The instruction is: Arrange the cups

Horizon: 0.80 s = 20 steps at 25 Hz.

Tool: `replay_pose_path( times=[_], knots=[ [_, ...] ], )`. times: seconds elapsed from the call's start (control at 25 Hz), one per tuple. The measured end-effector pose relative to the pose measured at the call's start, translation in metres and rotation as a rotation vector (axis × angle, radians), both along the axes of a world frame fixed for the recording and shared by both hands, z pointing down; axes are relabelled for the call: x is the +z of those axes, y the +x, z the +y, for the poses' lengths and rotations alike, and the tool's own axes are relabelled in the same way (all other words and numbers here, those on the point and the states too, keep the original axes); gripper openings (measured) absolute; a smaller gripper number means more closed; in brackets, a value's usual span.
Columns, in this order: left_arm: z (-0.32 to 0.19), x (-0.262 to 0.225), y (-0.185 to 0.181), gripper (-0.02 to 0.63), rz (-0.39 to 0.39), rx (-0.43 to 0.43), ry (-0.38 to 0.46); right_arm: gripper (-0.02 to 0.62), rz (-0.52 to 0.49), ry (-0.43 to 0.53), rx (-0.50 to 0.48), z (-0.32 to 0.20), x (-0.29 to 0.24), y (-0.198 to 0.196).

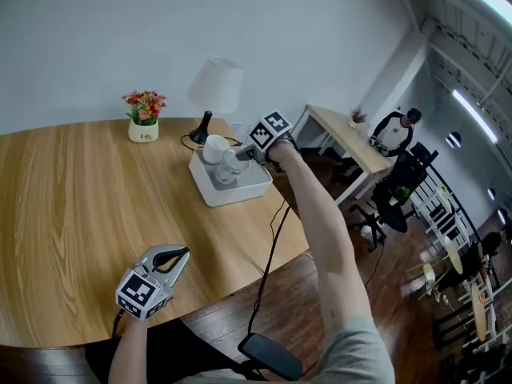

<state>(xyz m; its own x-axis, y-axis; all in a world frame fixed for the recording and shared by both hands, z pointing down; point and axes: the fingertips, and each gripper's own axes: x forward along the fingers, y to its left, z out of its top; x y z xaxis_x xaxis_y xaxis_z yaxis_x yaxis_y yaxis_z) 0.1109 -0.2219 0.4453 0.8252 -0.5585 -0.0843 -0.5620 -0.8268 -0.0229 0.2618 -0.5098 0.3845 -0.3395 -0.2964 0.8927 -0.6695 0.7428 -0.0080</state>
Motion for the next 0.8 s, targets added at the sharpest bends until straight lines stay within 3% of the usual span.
replay_pose_path(
  times=[0.4,0.8],
  knots=[
    [0.001,0.000,0.001,0.009,-0.008,0.001,-0.007,0.023,-0.040,-0.042,0.024,-0.010,0.016,0.006],
    [-0.001,0.001,0.000,0.009,-0.009,0.000,-0.008,0.071,-0.039,0.035,-0.012,-0.010,0.013,0.007]
  ],
)
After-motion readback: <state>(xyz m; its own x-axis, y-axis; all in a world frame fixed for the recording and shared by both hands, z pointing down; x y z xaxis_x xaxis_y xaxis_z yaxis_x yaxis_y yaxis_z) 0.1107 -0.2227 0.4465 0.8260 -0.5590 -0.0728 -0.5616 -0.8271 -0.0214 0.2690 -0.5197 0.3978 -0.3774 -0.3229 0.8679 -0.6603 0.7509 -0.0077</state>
